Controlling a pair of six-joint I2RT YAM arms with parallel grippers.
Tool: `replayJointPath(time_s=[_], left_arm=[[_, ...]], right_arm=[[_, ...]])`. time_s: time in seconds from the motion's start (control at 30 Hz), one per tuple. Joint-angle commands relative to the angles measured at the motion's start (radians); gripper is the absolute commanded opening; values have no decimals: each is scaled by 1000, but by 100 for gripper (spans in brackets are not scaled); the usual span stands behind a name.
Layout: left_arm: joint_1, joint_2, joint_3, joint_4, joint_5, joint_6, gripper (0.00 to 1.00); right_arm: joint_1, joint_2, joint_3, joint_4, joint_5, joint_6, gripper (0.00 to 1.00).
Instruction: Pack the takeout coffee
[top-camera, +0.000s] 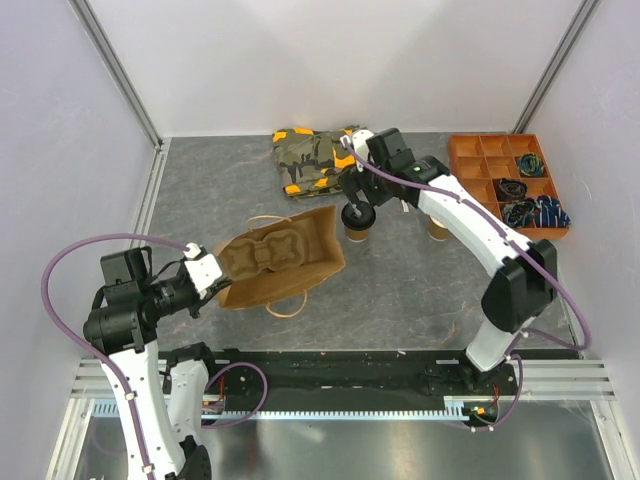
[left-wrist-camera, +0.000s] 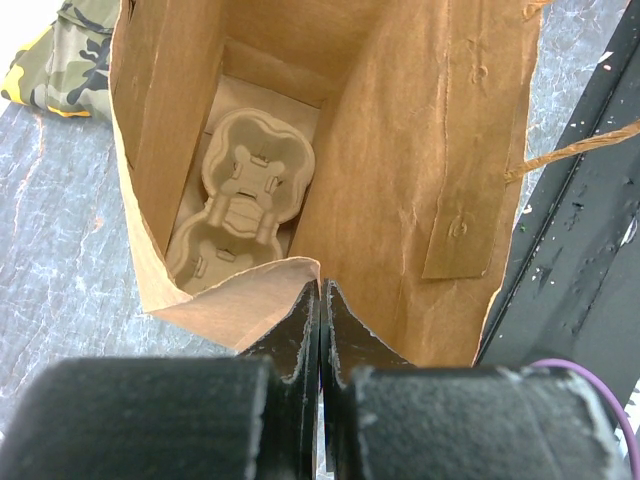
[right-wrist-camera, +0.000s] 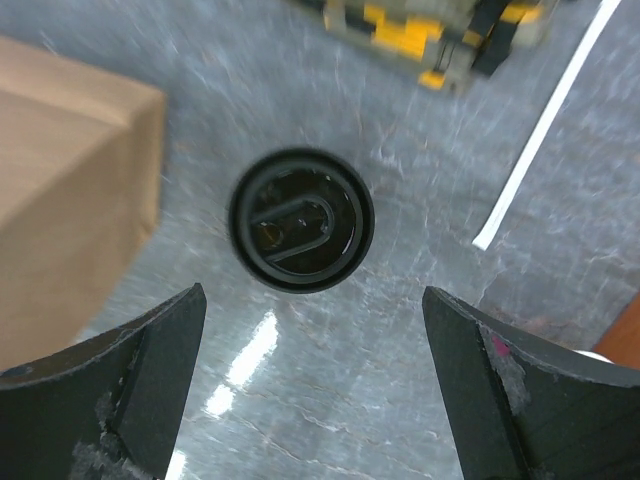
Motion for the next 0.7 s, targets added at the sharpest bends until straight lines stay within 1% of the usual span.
replayJointPath(time_s=[0.0, 0.3, 0.37, 0.67], left_arm=[[-2, -11, 4, -91, 30, 34, 2], [-2, -14, 2, -85, 19, 19, 2], [-2, -14, 2, -77, 16, 14, 2], [-2, -8, 9, -68, 14, -1, 2]], right_arm=[[-6, 52, 5, -9, 24, -55, 98], [-9, 170, 66, -75, -10, -20, 98], [-7, 181, 80, -83, -45, -11, 98], [-20, 223, 121, -96, -80, 3, 98]])
